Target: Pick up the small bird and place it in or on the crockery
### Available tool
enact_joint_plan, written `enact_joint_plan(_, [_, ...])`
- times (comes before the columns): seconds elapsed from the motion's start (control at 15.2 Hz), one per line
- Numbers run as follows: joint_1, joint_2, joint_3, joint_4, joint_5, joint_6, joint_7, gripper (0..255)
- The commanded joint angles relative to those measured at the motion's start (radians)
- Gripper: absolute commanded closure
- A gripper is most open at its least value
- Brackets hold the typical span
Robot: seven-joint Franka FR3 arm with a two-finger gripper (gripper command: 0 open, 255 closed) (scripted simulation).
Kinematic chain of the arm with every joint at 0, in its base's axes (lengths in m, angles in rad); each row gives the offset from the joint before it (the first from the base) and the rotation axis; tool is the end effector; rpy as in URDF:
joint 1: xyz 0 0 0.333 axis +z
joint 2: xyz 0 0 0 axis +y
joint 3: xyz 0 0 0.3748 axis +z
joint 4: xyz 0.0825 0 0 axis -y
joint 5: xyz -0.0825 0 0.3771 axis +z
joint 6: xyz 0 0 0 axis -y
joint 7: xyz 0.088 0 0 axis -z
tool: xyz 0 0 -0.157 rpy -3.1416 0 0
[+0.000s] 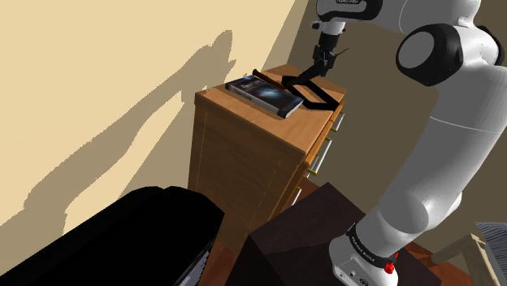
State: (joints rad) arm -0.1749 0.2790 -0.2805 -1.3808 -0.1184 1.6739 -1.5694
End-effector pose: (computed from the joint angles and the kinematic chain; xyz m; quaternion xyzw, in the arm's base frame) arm 0.5900 -0.2805 0.5719 0.8389 0.5354 -0.0755 0.0619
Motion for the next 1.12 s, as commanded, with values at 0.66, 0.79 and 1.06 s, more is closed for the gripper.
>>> enact_joint_plan(0.66, [0.004, -0.013, 0.001, -0.156, -0.007, 0.143, 0.022, 255])
enact_joint_plan(0.79, [0.004, -0.013, 0.001, -0.156, -0.007, 0.143, 0.022, 255])
enact_joint_plan(1.06, [0.004, -0.013, 0.001, -0.156, -0.007, 0.143, 0.022, 255])
